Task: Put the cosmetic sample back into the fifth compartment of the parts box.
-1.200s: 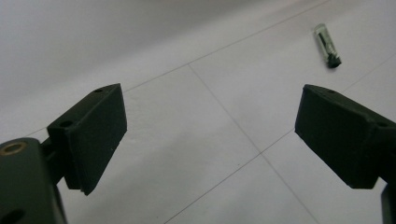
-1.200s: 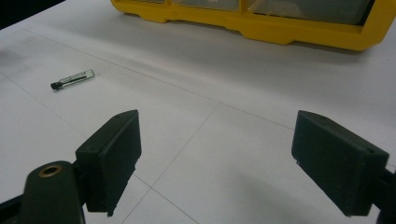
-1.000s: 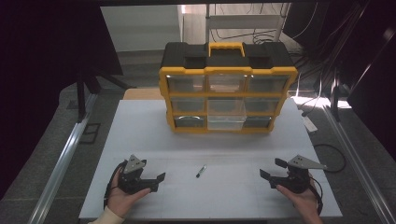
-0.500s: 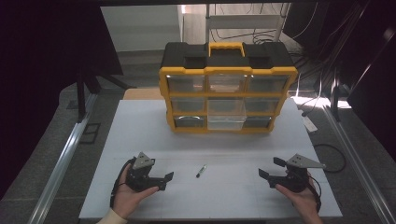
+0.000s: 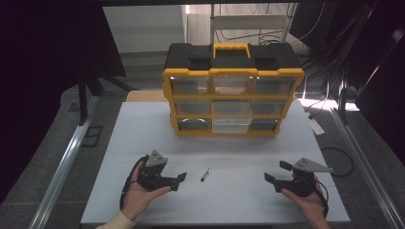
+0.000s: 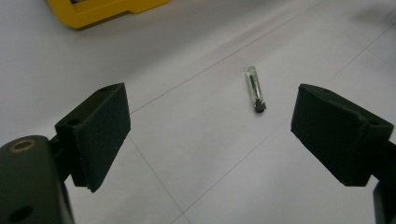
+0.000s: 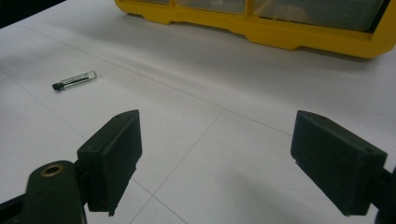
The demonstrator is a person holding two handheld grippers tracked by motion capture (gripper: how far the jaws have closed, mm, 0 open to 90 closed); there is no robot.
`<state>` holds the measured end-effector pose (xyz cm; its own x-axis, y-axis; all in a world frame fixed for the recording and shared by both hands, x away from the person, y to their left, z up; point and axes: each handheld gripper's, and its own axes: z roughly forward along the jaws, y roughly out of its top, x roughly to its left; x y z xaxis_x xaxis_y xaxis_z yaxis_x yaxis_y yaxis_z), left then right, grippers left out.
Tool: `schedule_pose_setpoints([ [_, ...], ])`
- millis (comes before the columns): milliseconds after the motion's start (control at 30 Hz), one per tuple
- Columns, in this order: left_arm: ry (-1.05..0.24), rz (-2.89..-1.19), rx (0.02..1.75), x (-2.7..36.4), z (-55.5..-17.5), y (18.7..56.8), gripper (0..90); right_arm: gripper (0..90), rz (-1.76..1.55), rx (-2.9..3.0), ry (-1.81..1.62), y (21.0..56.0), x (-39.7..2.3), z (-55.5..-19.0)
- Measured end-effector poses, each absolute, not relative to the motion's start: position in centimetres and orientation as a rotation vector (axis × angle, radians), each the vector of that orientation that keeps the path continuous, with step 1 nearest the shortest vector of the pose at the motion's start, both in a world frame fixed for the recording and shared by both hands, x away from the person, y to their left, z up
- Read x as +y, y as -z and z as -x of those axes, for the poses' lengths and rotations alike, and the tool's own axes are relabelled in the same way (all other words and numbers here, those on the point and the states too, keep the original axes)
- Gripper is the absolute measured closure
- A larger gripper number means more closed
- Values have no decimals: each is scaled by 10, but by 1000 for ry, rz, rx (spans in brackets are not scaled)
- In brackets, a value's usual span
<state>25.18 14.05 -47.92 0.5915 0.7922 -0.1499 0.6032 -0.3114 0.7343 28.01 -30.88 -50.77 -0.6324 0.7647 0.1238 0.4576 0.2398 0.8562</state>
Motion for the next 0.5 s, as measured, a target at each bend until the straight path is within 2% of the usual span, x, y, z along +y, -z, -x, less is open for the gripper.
schedule_pose_setpoints([
  [500, -296, -2084, 1060, 120, -260, 472, 125, 168, -1140, 2189, -1330, 508, -311, -279],
])
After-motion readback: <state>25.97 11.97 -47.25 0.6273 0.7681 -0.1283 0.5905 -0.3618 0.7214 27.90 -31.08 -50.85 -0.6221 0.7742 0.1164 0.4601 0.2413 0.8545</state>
